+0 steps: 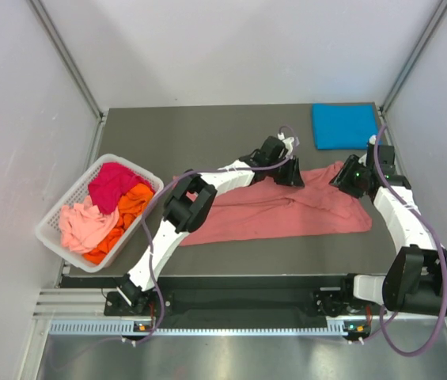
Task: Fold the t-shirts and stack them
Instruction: Fold the tshirt
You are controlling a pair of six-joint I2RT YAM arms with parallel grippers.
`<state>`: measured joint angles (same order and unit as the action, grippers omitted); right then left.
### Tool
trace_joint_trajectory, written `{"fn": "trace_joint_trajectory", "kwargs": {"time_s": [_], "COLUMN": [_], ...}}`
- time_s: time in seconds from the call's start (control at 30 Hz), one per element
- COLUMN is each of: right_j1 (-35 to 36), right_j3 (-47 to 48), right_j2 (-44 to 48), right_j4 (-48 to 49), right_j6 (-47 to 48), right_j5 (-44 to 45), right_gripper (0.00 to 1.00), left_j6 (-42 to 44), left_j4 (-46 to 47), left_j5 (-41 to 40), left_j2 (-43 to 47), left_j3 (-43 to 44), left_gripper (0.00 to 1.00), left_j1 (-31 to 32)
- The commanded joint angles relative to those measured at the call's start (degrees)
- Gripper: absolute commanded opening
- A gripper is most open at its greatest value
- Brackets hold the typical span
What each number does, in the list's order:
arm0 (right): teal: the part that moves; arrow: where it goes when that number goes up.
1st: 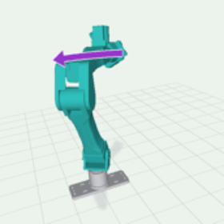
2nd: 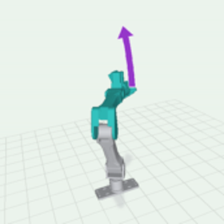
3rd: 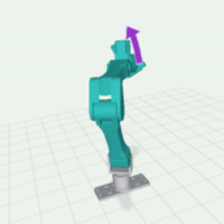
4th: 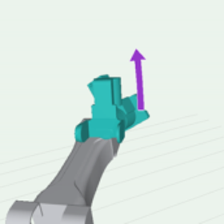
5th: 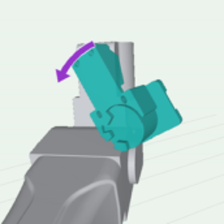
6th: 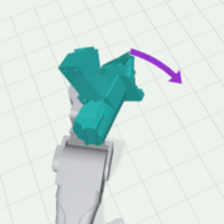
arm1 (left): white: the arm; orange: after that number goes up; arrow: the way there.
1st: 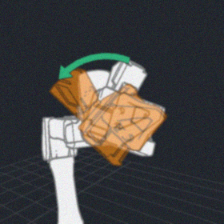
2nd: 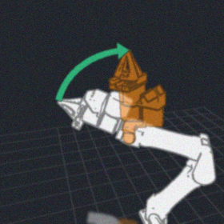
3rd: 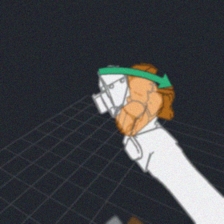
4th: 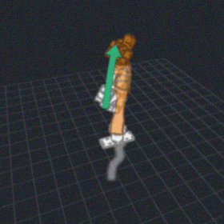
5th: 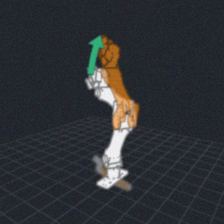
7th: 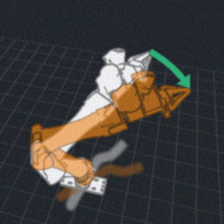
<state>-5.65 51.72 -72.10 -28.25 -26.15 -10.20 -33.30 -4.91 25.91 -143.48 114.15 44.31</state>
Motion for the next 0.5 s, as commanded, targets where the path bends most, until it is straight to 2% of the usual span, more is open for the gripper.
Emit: {"fn": "trace_joint_trajectory", "kwargs": {"time_s": [0.0,0.33,0.47], "right_j1": [0.55,0.55,0.38], "right_j3": [0.4,-0.22,-0.22], "right_j2": [1.78,1.26,0.73], "right_j4": [1.71,2.15,1.71], "right_j6": [0.14,0.57,0.66], "right_j5": [0.09,0.53,1.67], "right_gripper": [0.41,0.42,0.42], "left_j6": [0.87,-0.1,-0.8], "left_j4": [2.36,4.47,4.47], "left_j5": [0.28,3.18,3.79], "left_j2": [0.31,0.39,0.39], "left_j3": [2.22,0.72,0.64], "left_gripper": [0.34,0.33,0.27], "left_j1": [1.12,1.48,1.74]}}
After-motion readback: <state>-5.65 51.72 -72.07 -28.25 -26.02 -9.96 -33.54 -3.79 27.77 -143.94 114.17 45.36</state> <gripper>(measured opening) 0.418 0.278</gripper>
